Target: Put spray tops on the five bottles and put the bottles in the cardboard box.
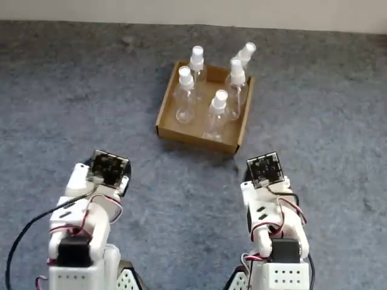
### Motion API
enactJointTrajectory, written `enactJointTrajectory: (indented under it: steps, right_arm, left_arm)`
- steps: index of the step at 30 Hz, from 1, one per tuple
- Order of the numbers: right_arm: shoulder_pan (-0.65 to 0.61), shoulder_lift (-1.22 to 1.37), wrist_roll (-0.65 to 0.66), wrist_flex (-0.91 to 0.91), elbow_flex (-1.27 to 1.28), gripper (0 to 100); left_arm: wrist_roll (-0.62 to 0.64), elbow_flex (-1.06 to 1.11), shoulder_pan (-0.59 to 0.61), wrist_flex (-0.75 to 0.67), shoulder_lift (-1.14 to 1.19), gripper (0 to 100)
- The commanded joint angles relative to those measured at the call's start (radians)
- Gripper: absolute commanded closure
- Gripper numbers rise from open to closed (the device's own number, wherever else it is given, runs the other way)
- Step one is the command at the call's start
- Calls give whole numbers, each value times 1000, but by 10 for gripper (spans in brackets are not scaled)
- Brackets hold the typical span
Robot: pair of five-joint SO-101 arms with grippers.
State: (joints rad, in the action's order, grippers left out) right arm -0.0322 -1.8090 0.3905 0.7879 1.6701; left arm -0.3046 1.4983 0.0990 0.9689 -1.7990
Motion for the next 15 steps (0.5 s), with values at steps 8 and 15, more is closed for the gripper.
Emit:
enactJointTrajectory:
  steps: [8, 15]
  right_arm:
    - [8, -12, 9, 315, 160, 979]
    - [10, -2, 8, 463, 160, 995]
  left_arm:
    - [-11, 197, 101, -178, -10, 883]
    - [-12, 197, 202, 6, -8, 998]
